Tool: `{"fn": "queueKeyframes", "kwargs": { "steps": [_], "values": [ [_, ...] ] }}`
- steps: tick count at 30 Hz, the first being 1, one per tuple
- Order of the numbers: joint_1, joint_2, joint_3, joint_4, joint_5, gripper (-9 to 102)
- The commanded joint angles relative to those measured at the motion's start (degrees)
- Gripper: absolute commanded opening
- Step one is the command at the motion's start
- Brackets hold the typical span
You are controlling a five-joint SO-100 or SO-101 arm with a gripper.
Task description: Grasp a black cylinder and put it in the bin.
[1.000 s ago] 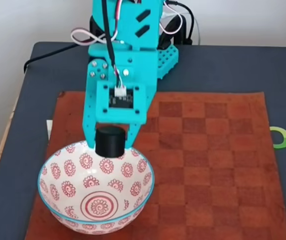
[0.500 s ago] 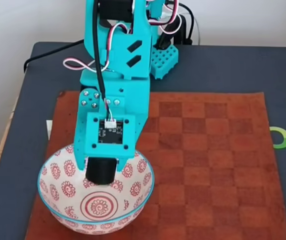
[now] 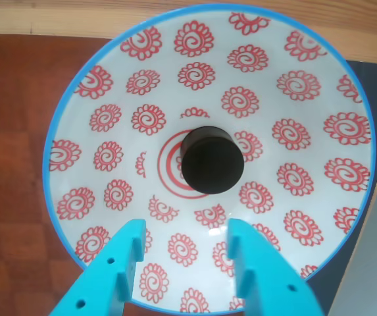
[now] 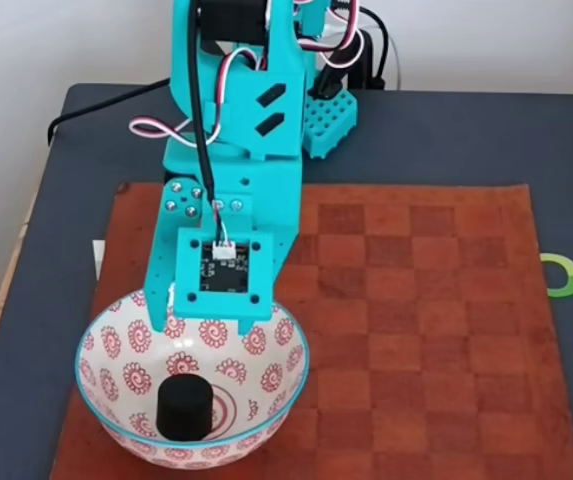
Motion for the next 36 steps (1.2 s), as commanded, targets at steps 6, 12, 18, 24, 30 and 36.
{"fn": "queueKeyframes", "kwargs": {
  "steps": [6, 12, 18, 24, 30, 36],
  "values": [
    [-3.1, 8.8, -1.5, 2.3, 0.7, 3],
    [-4.6, 15.4, -1.4, 5.4, 1.5, 0],
    [-6.2, 20.0, -1.4, 12.9, 2.4, 0],
    [-9.7, 23.6, -1.3, 13.2, 2.4, 0],
    [-14.0, 28.4, -1.2, 13.3, 2.4, 0],
    [-17.1, 35.7, 7.2, 13.2, 2.5, 0]
  ]
}}
